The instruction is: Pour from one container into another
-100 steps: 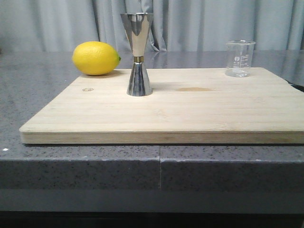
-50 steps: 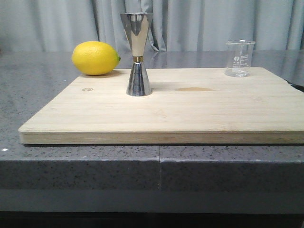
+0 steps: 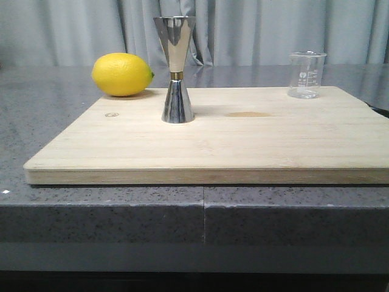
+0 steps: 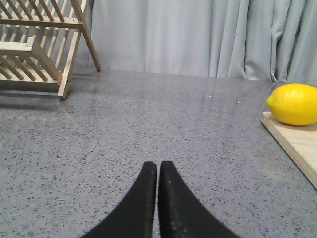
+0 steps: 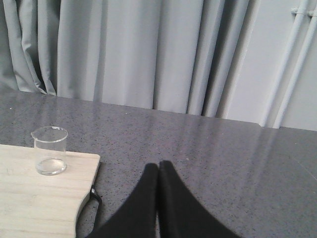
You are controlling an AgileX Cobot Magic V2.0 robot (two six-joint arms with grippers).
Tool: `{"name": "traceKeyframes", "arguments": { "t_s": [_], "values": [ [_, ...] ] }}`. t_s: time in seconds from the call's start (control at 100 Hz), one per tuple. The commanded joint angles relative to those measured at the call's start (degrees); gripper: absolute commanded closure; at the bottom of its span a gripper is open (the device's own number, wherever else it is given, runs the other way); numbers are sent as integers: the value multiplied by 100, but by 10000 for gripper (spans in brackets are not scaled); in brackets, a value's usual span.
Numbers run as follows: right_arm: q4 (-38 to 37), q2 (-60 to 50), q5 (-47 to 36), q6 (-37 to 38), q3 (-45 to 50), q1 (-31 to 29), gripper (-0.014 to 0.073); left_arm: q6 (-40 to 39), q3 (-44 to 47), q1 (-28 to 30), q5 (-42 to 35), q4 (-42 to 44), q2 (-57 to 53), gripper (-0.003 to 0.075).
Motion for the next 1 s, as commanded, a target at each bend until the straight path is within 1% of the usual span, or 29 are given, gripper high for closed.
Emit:
{"name": "traceKeyframes", "arguments": {
  "t_s": [0.0,0.19,0.33,0.49,0.61,0.71,0.87,0.99],
  "values": [
    [4,40,-396,-50,-161,-26,662,10,124,9,-395,-39,-139,741],
    [4,40,-439,-50,-161,-26,662,10,124,9,-395,-39,-139,741],
    [53,-140,-558,-50,18,-26,662,10,124,9,-395,-39,-139,741],
    [458,-749,-582,46,614,-26,662,10,124,9,-395,-39,-129,741],
    [459,-1175,-581,612,1156,-26,662,10,124,9,-395,-39,-129,741],
    [459,-1451,-618,689,1594,-26,662,10,124,9,-395,-39,-129,741],
    [502,-1480,-893,1010,2010,-26,662,10,124,9,-395,-39,-129,741],
    [524,-1480,-1087,1057,2209,-26,662,10,124,9,-395,-39,-129,741]
  ]
}}
